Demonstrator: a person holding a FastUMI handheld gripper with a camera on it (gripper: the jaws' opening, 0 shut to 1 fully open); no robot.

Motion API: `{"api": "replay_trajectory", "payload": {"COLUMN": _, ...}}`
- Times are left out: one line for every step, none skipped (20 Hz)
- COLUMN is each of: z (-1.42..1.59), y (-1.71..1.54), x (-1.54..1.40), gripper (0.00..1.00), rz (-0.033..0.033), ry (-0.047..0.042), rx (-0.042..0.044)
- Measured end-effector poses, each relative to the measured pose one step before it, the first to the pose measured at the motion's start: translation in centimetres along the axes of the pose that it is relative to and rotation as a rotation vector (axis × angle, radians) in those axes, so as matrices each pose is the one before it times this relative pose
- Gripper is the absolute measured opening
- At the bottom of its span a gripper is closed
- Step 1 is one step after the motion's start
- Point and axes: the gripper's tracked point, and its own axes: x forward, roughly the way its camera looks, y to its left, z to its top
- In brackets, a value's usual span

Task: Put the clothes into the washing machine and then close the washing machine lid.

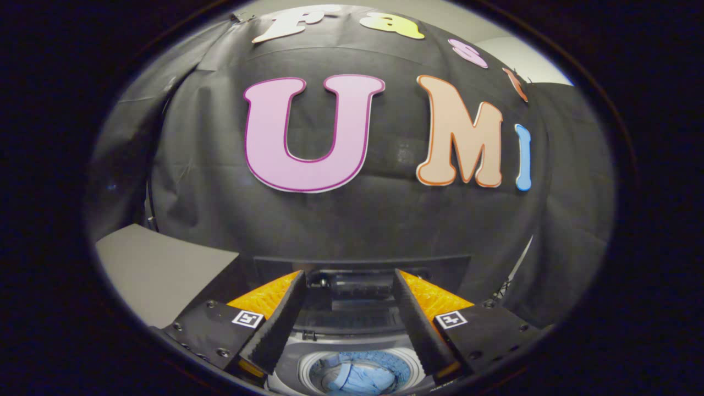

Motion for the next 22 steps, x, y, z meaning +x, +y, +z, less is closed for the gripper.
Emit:
{"api": "replay_trajectory", "payload": {"z": 0.753, "y": 0.375, "x": 1.260, "gripper": 0.98, "rz": 0.00523, "ry": -0.01742, "rx": -0.00471}}
{"api": "replay_trajectory", "payload": {"z": 0.771, "y": 0.239, "x": 1.246, "gripper": 0.98, "rz": 0.00043, "ry": -0.01505, "rx": -0.01353}}
{"api": "replay_trajectory", "payload": {"z": 0.371, "y": 0.153, "x": 1.156, "gripper": 0.98, "rz": -0.00898, "ry": -0.00843, "rx": -0.01919}}
{"api": "replay_trajectory", "payload": {"z": 0.210, "y": 0.273, "x": 1.235, "gripper": 0.98, "rz": -0.00054, "ry": -0.00392, "rx": -0.02068}}
{"api": "replay_trajectory", "payload": {"z": 0.041, "y": 0.359, "x": 1.108, "gripper": 0.98, "rz": 0.00344, "ry": -0.00019, "rx": -0.01333}}
{"api": "replay_trajectory", "payload": {"z": -0.344, "y": 0.303, "x": 1.000, "gripper": 0.98, "rz": 0.00098, "ry": 0.01016, "rx": -0.00414}}
{"api": "replay_trajectory", "payload": {"z": -0.591, "y": 0.316, "x": 0.850, "gripper": 0.98, "rz": 0.00115, "ry": 0.01875, "rx": -0.00016}}
{"api": "replay_trajectory", "payload": {"z": -0.738, "y": 0.272, "x": 0.767, "gripper": 0.98, "rz": 0.00584, "ry": 0.02578, "rx": 0.00330}}
{"api": "replay_trajectory", "payload": {"z": -0.834, "y": 0.210, "x": 0.710, "gripper": 0.98, "rz": 0.00316, "ry": 0.02515, "rx": 0.00471}}
{"api": "replay_trajectory", "payload": {"z": -0.647, "y": 0.066, "x": 0.593, "gripper": 0.98, "rz": 0.00133, "ry": 0.02120, "rx": 0.00554}}
{"api": "replay_trajectory", "payload": {"z": -0.773, "y": 0.158, "x": 0.290, "gripper": 0.98, "rz": 0.00389, "ry": 0.02290, "rx": 0.00693}}
{"api": "replay_trajectory", "payload": {"z": -0.469, "y": 0.203, "x": -0.042, "gripper": 0.98, "rz": 0.01166, "ry": 0.01289, "rx": 0.00841}}
{"api": "replay_trajectory", "payload": {"z": 0.492, "y": -0.001, "x": 0.254, "gripper": 0.98, "rz": -0.00140, "ry": -0.01548, "rx": 0.01418}}
{"api": "replay_trajectory", "payload": {"z": -0.418, "y": 0.045, "x": -0.387, "gripper": 0.98, "rz": 0.00731, "ry": 0.01430, "rx": 0.00061}}
{"api": "replay_trajectory", "payload": {"z": -0.053, "y": -0.039, "x": 0.113, "gripper": 0.98, "rz": 0.00792, "ry": 0.00898, "rx": 0.00512}}
{"api": "replay_trajectory", "payload": {"z": -0.076, "y": -0.074, "x": 0.042, "gripper": 0.98, "rz": 0.00758, "ry": 0.01267, "rx": 0.01330}}
{"api": "replay_trajectory", "payload": {"z": -0.287, "y": 0.051, "x": -0.032, "gripper": 0.98, "rz": 0.00819, "ry": 0.01947, "rx": 0.01968}}
{"api": "replay_trajectory", "payload": {"z": 0.097, "y": 0.091, "x": -0.067, "gripper": 0.98, "rz": 0.00808, "ry": 0.00149, "rx": 0.00573}}
{"api": "replay_trajectory", "payload": {"z": 0.149, "y": -0.028, "x": 0.055, "gripper": 0.98, "rz": 0.00549, "ry": 0.00188, "rx": -0.00931}}
{"api": "replay_trajectory", "payload": {"z": 0.243, "y": -0.091, "x": -0.006, "gripper": 0.98, "rz": 0.00051, "ry": -0.00444, "rx": -0.00959}}
{"api": "replay_trajectory", "payload": {"z": -0.094, "y": 0.030, "x": -0.048, "gripper": 0.98, "rz": -0.00030, "ry": -0.00309, "rx": 0.00086}}
{"api": "replay_trajectory", "payload": {"z": -0.061, "y": 0.041, "x": 0.072, "gripper": 0.99, "rz": 0.00204, "ry": -0.00211, "rx": 0.00539}}
